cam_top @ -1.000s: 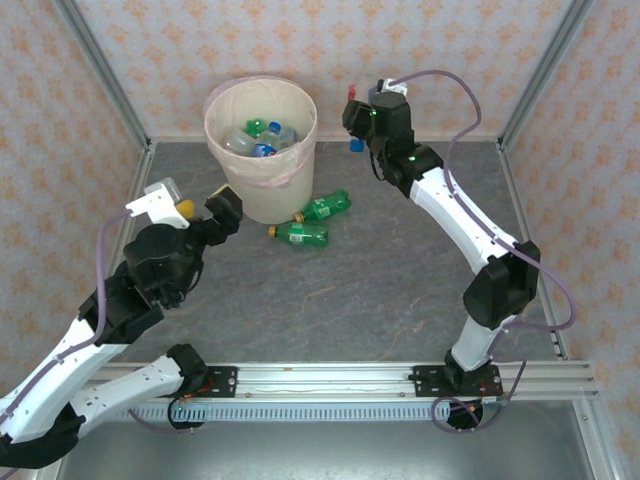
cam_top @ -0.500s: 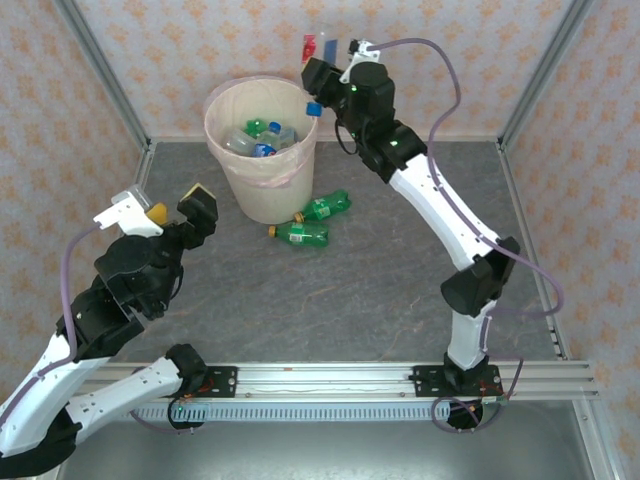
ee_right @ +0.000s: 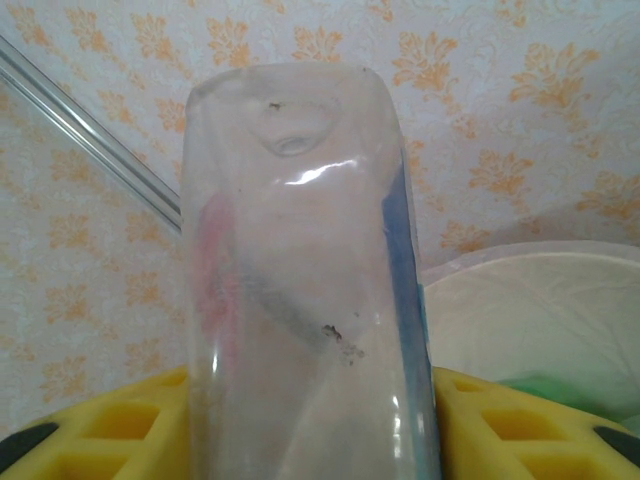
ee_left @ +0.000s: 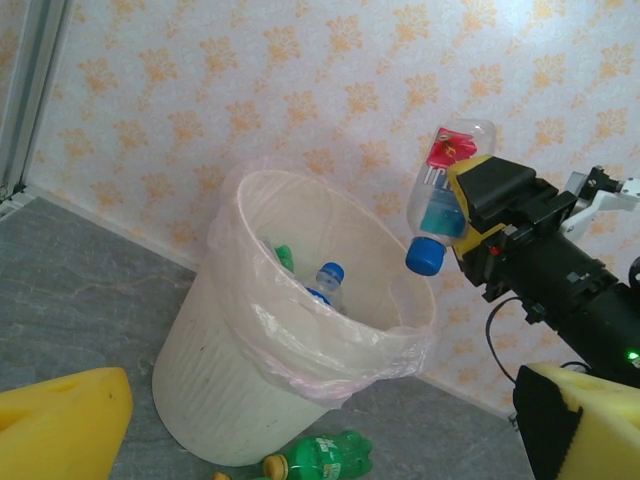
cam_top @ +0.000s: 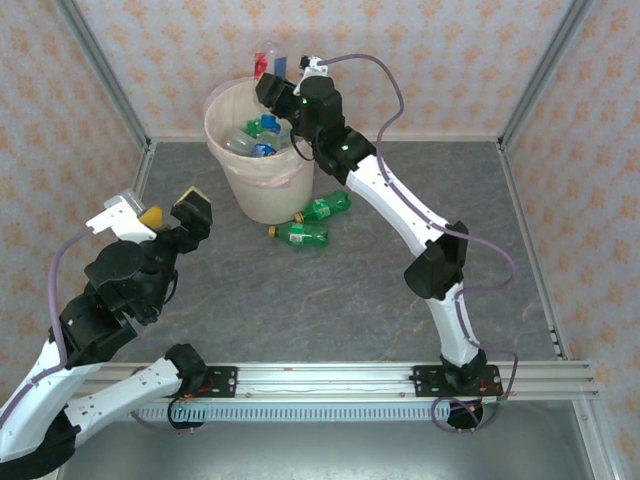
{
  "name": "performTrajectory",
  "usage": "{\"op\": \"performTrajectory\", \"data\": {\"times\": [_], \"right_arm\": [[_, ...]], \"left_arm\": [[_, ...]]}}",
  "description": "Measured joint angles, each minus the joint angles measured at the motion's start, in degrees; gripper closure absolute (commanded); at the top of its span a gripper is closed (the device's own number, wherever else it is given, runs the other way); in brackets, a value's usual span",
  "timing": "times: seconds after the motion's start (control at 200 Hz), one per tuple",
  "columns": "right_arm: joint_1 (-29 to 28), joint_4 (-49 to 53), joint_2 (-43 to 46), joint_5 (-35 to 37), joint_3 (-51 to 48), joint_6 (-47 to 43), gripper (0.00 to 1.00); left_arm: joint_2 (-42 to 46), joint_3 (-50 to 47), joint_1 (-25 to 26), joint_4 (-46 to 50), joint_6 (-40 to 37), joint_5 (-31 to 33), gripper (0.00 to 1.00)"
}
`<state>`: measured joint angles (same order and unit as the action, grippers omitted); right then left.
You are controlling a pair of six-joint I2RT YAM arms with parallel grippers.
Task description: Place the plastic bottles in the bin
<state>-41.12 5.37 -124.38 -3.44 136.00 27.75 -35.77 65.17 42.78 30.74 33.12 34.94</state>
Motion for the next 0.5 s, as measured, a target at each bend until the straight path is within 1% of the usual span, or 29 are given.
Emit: {"op": "performTrajectory", "data": {"times": [0.295, 0.501], "right_arm": [[-0.48, -4.44, -5.29, -0.26, 4.87, 1.92, 0.49], [-1.11, -4.81, -6.51, -0.52, 5.11, 2.1, 0.49]], "left_arm": [[1.01, -0.44, -0.02, 0.79, 0.0, -0.37, 0.01], [1.05, -0.46, -0.02, 0.85, 0.0, -0.39, 0.01]]}}
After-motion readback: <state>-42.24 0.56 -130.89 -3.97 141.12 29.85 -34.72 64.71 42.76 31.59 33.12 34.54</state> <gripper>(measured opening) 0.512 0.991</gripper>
